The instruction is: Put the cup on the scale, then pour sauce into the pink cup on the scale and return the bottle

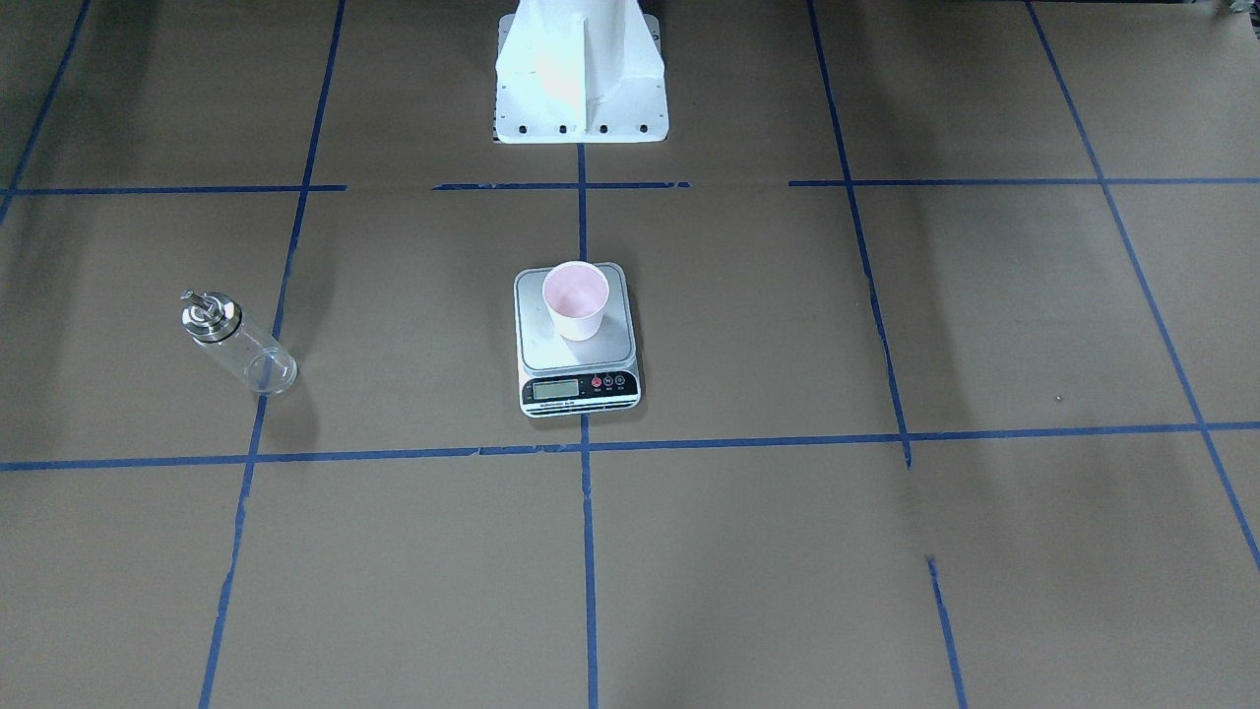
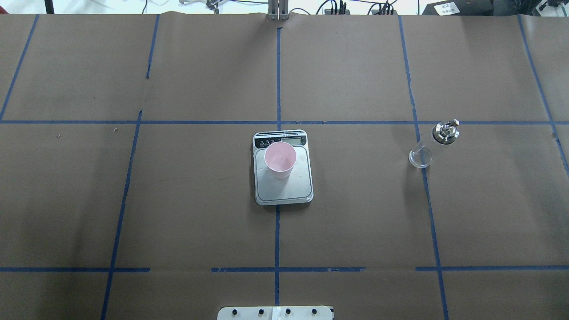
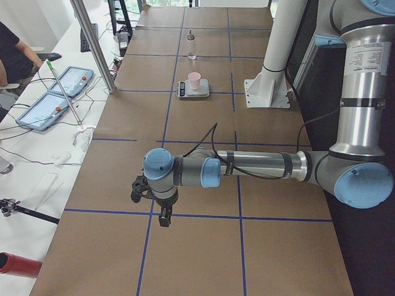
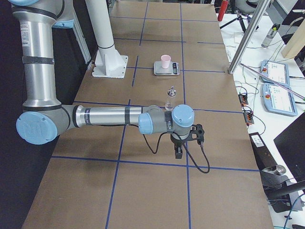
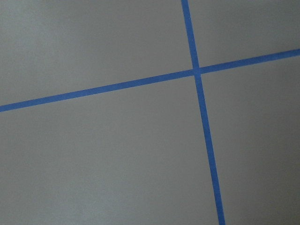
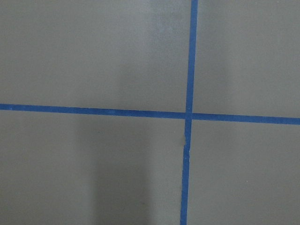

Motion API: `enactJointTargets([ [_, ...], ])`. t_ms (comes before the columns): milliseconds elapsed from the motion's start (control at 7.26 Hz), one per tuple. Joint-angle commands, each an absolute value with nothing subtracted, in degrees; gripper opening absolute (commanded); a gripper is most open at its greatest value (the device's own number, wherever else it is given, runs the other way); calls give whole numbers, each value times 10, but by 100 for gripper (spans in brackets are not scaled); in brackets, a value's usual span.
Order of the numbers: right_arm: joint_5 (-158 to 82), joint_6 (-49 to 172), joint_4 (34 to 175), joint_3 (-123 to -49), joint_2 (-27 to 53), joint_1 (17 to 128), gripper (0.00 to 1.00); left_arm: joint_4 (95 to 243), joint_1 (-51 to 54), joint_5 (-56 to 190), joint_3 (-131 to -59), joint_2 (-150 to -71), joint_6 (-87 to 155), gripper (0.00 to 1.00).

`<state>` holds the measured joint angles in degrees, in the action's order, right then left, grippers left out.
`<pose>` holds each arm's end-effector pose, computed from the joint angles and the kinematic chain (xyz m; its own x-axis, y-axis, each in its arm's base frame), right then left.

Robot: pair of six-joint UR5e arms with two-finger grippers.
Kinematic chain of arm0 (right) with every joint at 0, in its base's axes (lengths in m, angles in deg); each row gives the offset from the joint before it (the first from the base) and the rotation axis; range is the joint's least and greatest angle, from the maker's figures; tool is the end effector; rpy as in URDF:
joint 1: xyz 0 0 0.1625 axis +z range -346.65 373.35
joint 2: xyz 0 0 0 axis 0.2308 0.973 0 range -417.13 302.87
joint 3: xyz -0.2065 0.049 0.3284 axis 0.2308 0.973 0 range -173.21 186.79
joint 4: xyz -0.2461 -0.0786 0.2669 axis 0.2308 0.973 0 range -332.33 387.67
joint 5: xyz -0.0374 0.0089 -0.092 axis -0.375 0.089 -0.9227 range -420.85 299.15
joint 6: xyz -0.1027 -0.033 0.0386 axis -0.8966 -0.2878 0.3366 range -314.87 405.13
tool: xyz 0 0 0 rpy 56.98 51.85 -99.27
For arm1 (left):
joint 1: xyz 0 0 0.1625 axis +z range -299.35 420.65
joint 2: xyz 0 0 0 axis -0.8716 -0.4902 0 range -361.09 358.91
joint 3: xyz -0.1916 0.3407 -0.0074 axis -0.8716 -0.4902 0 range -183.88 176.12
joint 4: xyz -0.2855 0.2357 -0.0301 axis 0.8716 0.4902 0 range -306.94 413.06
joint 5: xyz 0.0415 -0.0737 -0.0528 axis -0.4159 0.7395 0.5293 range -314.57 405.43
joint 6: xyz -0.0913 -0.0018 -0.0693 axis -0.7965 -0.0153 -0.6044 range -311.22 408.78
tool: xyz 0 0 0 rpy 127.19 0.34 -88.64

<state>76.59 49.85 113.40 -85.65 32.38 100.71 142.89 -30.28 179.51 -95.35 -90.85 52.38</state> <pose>0.0277 -0.4600 0.6001 0.6728 -0.0413 0.7387 -0.0097 0.9979 0.0647 -0.0607 -0.4453 0.6265 0.7181 0.0637 -0.6930 -0.0289 0.9977 0.0618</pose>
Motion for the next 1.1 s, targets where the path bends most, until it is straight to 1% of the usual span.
enactJointTargets([
  [0,763,497,1133,-851,324,1006,100,1459,-303,1803,-956,-908,478,100],
  [551,762,497,1133,-851,323,1007,100,1505,-302,1803,-950,-909,469,100],
  [965,763,497,1132,-851,323,1006,100,1506,-302,1803,-952,-909,466,100],
])
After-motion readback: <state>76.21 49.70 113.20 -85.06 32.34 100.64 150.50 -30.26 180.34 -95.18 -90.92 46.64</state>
